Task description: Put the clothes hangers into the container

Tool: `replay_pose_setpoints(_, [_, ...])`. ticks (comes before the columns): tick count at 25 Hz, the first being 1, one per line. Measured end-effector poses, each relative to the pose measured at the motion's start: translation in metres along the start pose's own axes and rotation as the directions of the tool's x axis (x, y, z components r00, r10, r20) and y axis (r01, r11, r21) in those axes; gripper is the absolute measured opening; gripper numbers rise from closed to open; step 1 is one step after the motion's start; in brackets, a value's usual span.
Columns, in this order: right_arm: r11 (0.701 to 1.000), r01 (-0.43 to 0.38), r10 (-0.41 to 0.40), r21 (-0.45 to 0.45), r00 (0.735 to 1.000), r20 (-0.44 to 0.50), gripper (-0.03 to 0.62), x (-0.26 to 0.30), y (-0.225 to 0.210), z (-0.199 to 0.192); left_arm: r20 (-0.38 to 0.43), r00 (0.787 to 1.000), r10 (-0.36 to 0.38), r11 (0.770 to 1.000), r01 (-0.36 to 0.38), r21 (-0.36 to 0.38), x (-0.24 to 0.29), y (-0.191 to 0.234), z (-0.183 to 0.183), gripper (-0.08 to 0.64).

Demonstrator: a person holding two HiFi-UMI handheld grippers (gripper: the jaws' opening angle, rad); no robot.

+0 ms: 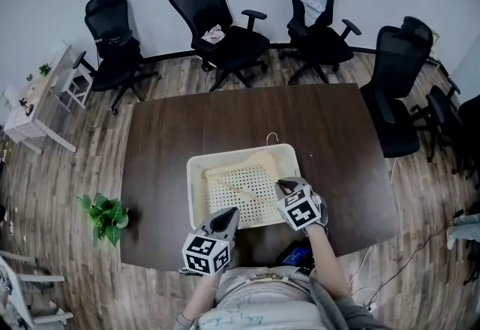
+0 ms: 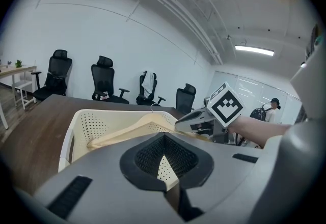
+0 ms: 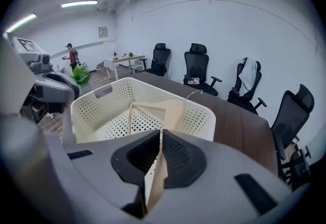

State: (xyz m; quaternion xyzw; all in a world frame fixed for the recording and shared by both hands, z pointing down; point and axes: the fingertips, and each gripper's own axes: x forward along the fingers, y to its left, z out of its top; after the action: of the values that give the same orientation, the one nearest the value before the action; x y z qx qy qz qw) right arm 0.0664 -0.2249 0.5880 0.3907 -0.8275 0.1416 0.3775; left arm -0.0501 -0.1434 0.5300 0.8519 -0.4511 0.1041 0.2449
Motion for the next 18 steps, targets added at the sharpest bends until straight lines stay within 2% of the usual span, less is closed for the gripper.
replay_pose_setpoints(10, [1.0, -0.018, 0.018, -0.019, 1.0, -0.014, 0.028, -0.01, 0.009, -0.007, -0.005, 1.0, -0.001, 1.0, 0.002, 0.018, 0.002, -0.007, -0.002, 0.011])
replay_pose_setpoints(18, [0.997, -0.064, 0.064, -0.031, 0.998, 0.009, 0.028, -0.018, 0.027, -0.005, -0.003, 1.0, 0.002, 0.999, -0.002, 0.046, 0.006, -0.015, -0.002, 0.011])
